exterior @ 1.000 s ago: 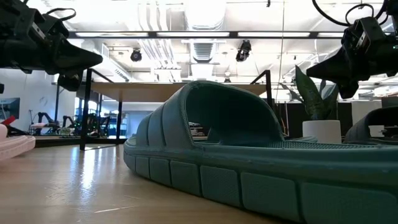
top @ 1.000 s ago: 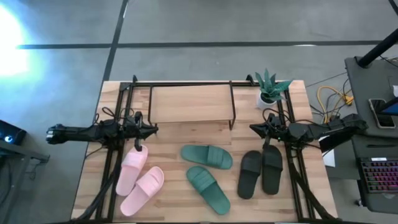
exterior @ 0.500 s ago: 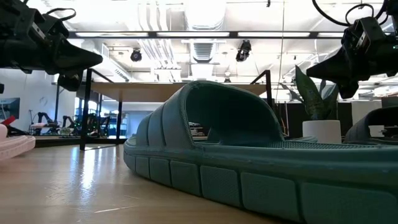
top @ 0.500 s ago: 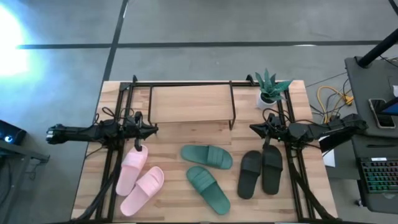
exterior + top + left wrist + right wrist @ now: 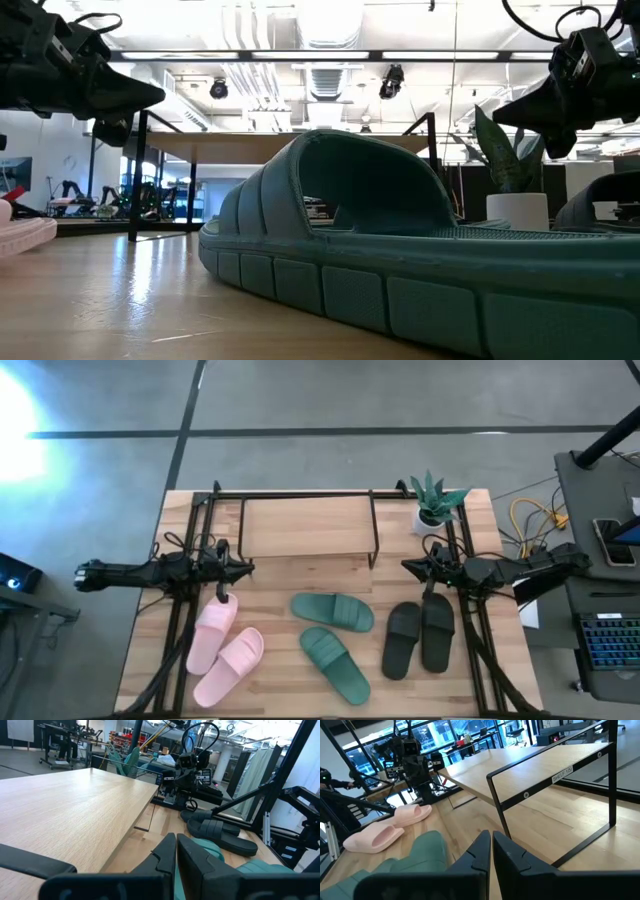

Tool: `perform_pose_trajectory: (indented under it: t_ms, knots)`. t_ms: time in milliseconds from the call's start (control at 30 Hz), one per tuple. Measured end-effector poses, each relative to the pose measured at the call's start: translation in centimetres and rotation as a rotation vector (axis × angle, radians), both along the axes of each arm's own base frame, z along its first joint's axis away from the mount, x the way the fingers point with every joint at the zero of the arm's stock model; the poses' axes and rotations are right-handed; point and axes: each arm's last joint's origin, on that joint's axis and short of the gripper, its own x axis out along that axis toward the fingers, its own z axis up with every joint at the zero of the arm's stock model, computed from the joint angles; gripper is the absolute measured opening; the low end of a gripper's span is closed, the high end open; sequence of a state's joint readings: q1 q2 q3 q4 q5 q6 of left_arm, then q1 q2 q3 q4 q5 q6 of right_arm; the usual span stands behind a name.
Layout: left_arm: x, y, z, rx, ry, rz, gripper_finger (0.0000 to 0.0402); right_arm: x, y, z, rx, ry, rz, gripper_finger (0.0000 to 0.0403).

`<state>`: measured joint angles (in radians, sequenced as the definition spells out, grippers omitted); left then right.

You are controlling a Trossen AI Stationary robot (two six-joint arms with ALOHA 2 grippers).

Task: Pick and place slides into the shelf

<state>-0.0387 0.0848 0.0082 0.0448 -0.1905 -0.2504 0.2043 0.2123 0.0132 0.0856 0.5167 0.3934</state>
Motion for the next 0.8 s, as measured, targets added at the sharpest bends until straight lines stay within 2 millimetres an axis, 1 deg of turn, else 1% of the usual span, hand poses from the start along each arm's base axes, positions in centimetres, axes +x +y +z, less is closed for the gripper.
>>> perform_pose_trajectory:
  t_ms: [633,700,800]
  knots:
    - [0.0,0.0,0.0,0.000,0.000,0.000,0.0001,0.0,0.0,0.1,0.009,-0.017,-0.002,0.0013]
    - [0.0,0.0,0.0,0.000,0.000,0.000,0.0001,0.0,0.0,0.6,0.041,-0.075,-0.010,0.0013]
    - [0.0,0.0,0.0,0.000,-0.001,0.000,0.0001,0.0,0.0,1.8,0.206,-0.245,-0.010,0.0013]
